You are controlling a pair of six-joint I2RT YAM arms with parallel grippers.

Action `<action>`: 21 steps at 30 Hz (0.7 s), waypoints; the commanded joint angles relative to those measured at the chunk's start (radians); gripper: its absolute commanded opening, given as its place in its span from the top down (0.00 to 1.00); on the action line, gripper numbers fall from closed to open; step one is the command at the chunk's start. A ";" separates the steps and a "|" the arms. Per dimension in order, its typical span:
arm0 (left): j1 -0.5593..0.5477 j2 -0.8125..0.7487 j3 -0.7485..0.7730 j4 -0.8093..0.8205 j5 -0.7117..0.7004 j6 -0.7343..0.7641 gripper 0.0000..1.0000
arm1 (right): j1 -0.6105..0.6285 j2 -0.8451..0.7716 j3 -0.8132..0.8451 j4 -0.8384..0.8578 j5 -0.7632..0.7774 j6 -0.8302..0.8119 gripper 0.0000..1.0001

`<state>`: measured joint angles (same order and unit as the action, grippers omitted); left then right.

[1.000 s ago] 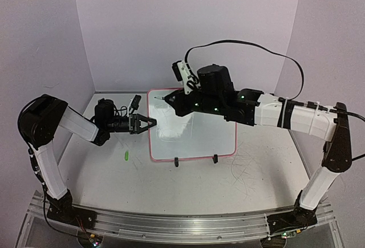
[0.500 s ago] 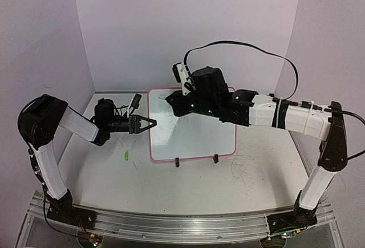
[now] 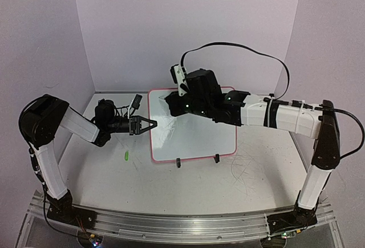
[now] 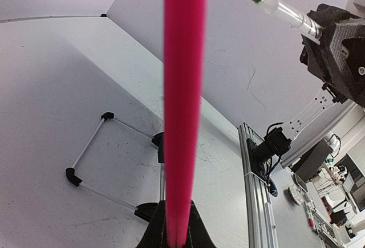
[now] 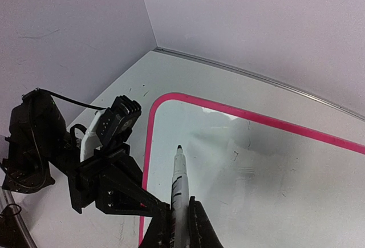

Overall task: Write a sentence on the whiteboard
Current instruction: Hold the whiteboard at the center of the board, then write a sentence on the whiteboard.

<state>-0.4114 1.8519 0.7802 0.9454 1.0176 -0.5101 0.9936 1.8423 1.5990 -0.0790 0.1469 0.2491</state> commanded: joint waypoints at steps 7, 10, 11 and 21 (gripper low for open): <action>0.005 0.013 -0.015 0.021 -0.005 0.008 1.00 | 0.005 0.020 0.048 0.046 0.033 0.015 1.00; 0.005 0.012 -0.016 0.021 -0.005 0.008 1.00 | 0.005 0.023 0.048 0.045 0.038 0.019 1.00; 0.005 0.012 -0.017 0.022 -0.005 0.008 1.00 | 0.004 0.024 0.050 0.047 0.038 0.019 1.00; 0.005 0.014 -0.016 0.022 0.000 0.005 1.00 | 0.005 0.037 0.055 0.053 0.051 0.019 1.00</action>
<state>-0.4114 1.8549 0.7753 0.9516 1.0180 -0.4976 0.9936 1.8646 1.6090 -0.0619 0.1694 0.2627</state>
